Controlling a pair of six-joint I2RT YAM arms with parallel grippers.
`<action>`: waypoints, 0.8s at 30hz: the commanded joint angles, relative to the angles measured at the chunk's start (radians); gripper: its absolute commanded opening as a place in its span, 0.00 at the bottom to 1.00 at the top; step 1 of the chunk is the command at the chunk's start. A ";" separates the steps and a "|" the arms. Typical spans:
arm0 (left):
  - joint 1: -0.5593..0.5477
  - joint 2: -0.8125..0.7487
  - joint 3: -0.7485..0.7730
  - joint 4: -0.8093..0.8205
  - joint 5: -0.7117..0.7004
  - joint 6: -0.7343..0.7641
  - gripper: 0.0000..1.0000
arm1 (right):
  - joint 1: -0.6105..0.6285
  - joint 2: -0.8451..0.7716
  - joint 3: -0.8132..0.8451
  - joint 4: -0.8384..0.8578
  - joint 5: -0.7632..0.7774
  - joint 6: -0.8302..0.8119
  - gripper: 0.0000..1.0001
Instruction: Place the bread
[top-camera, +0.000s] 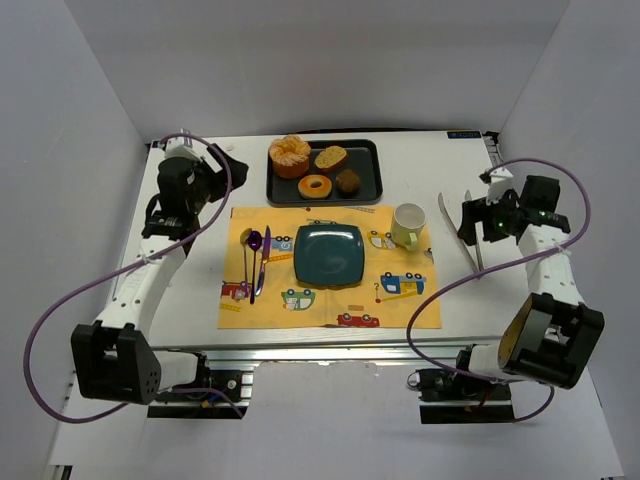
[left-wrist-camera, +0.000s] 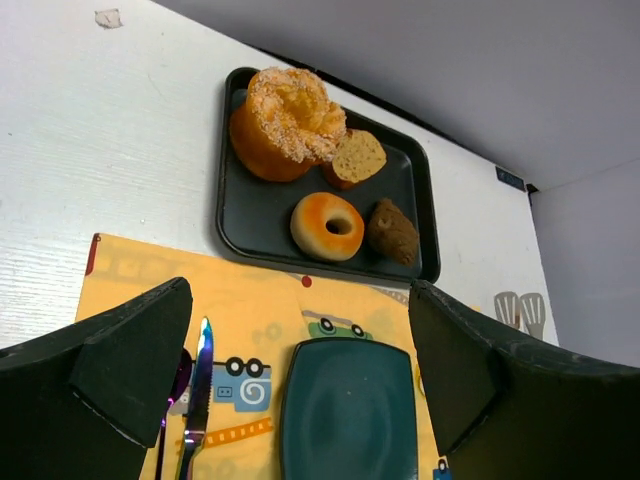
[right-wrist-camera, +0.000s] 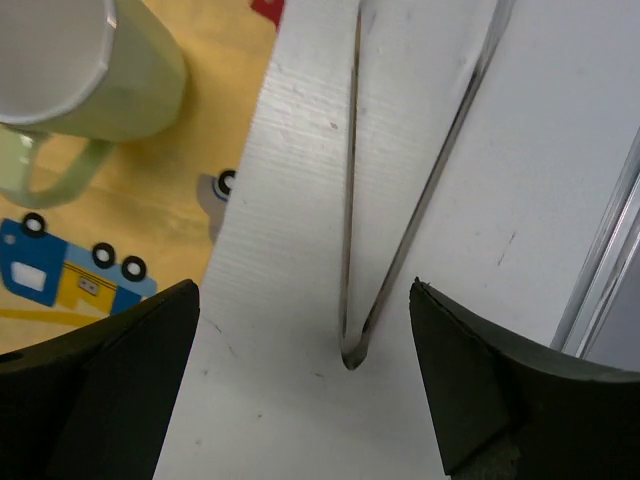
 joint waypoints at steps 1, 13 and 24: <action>0.004 -0.112 -0.006 0.022 -0.026 -0.050 0.98 | 0.022 0.045 -0.051 0.147 0.199 0.003 0.89; 0.004 -0.195 -0.075 -0.046 -0.054 -0.063 0.98 | 0.043 0.378 0.041 0.204 0.206 0.026 0.77; 0.004 -0.206 -0.087 -0.056 -0.043 -0.042 0.98 | 0.079 0.514 0.045 0.257 0.265 0.040 0.44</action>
